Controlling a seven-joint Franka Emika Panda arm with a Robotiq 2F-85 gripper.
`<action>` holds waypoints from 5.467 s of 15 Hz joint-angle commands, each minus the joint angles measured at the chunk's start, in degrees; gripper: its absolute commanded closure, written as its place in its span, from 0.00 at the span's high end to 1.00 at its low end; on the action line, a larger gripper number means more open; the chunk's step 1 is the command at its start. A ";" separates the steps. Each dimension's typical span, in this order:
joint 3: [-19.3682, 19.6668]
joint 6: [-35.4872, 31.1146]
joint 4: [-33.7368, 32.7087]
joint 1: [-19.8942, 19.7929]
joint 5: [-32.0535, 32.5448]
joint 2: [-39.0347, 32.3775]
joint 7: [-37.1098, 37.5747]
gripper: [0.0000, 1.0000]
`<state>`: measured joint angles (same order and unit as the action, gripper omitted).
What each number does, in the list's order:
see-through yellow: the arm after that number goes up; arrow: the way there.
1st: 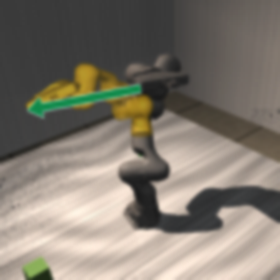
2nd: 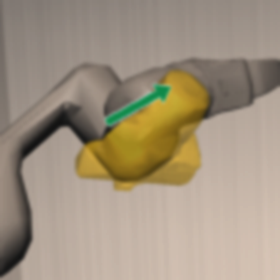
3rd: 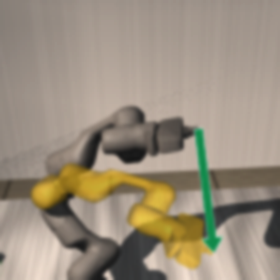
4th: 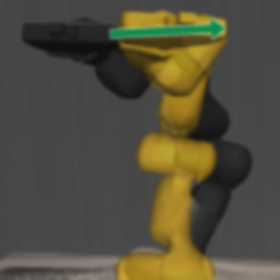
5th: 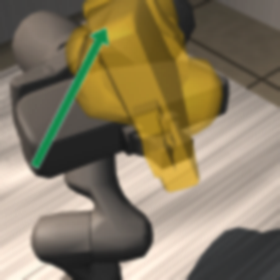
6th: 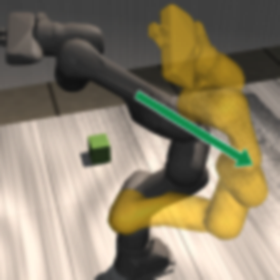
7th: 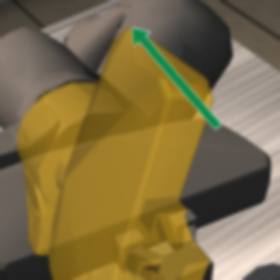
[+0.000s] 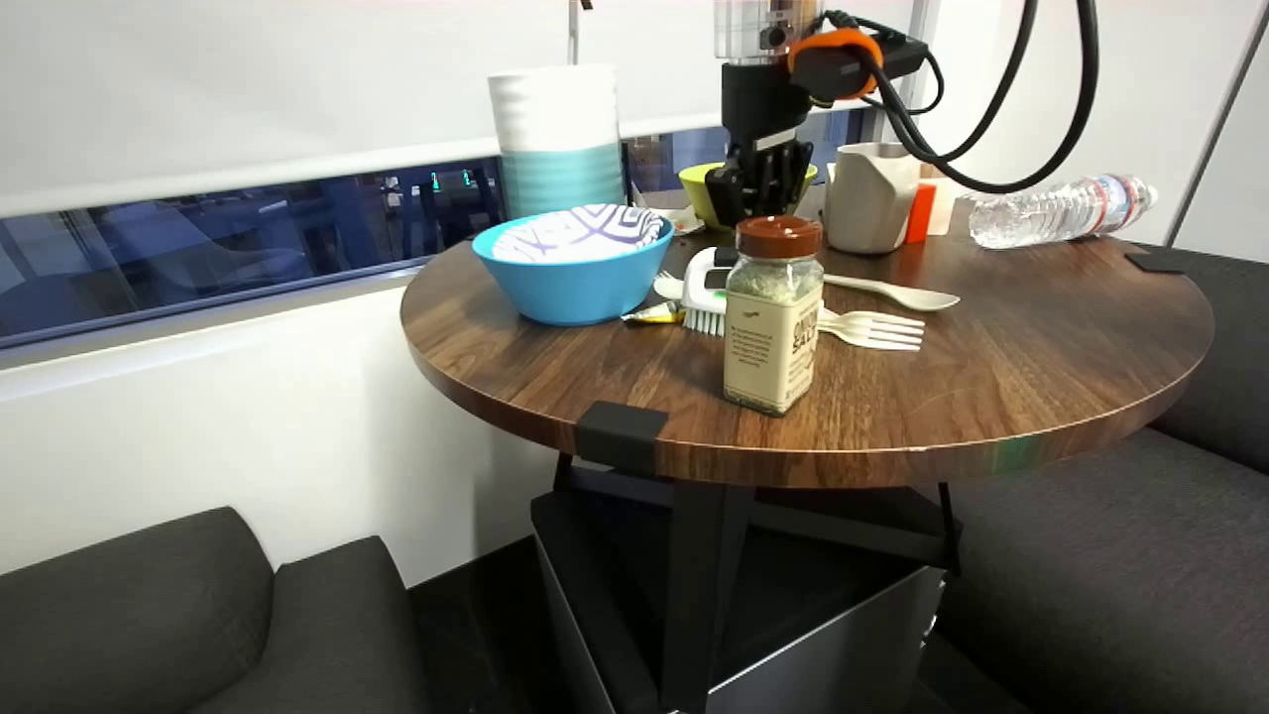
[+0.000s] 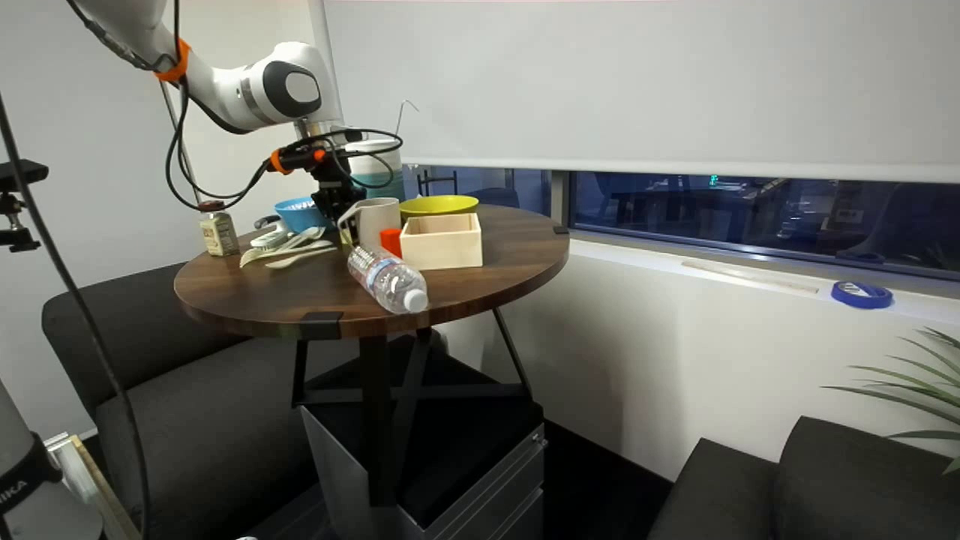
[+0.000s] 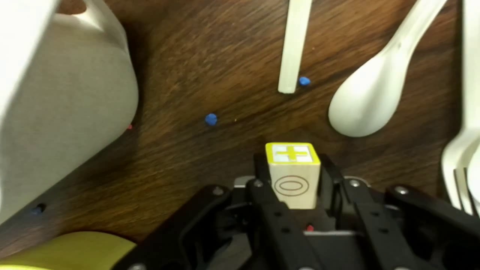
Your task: Put the dice on the spoon, lift the spoon and then put the dice in the white mug
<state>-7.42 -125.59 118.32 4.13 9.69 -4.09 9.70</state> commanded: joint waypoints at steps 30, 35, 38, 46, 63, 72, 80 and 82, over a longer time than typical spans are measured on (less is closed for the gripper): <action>-0.13 -2.71 33.16 3.47 -6.38 34.18 -1.95 0.08; 0.05 -2.94 33.41 2.90 -6.24 33.94 -1.74 0.08; 0.08 -3.19 33.33 2.72 -6.06 33.78 -1.63 0.08; 0.05 -3.58 32.99 2.45 -6.05 32.70 -1.25 0.08; -0.04 -5.13 33.06 1.69 -5.56 32.31 0.02 0.81; -0.37 -9.51 29.33 0.75 -5.09 27.59 0.89 1.00; -0.13 -10.62 24.88 -0.66 -4.48 20.11 0.90 0.83; -0.10 -10.64 24.17 -0.60 -4.39 19.00 0.98 0.72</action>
<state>-7.07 -135.62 144.59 3.93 4.76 17.56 9.75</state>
